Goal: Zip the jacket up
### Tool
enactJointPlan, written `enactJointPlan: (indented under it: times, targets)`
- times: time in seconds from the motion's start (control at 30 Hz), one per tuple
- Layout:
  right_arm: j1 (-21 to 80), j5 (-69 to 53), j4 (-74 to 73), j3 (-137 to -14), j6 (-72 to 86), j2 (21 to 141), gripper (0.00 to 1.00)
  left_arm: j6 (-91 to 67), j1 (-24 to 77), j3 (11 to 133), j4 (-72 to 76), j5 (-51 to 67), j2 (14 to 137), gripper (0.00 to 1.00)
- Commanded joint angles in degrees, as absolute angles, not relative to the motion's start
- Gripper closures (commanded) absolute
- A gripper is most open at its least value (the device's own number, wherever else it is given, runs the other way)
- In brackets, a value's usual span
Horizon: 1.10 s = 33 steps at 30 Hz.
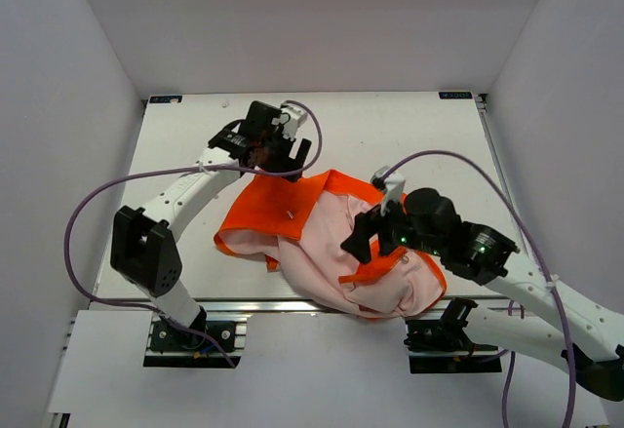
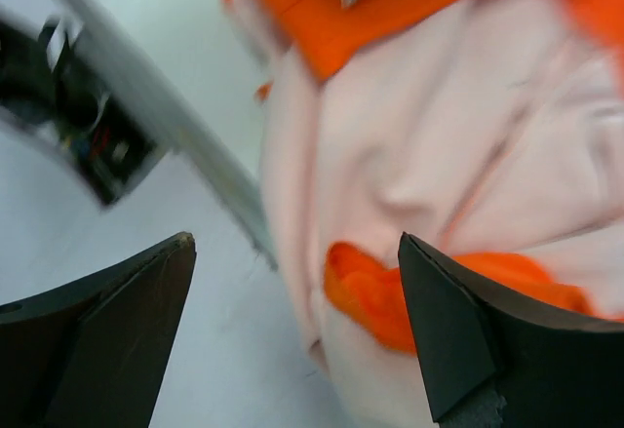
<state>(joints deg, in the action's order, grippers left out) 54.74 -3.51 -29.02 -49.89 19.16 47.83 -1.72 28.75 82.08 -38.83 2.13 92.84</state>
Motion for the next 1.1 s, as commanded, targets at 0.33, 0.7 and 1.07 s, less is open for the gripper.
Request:
enactJointPlan:
  times: [0.33, 0.7, 1.07]
  targets:
    - [25.3, 4.3, -31.4, -51.9, 17.6, 55.1, 0.11, 19.1, 29.6, 94.5, -43.2, 19.5, 105.5, 0.02]
    - [7.9, -5.8, -24.6, -45.8, 17.8, 60.8, 0.11, 16.4, 29.5, 111.3, -46.7, 2.5, 105.0, 0.02]
    - [2.8, -13.4, -15.4, -38.5, 17.6, 63.7, 0.1, 30.7, 29.6, 112.9, -55.3, 34.0, 112.0, 0.02]
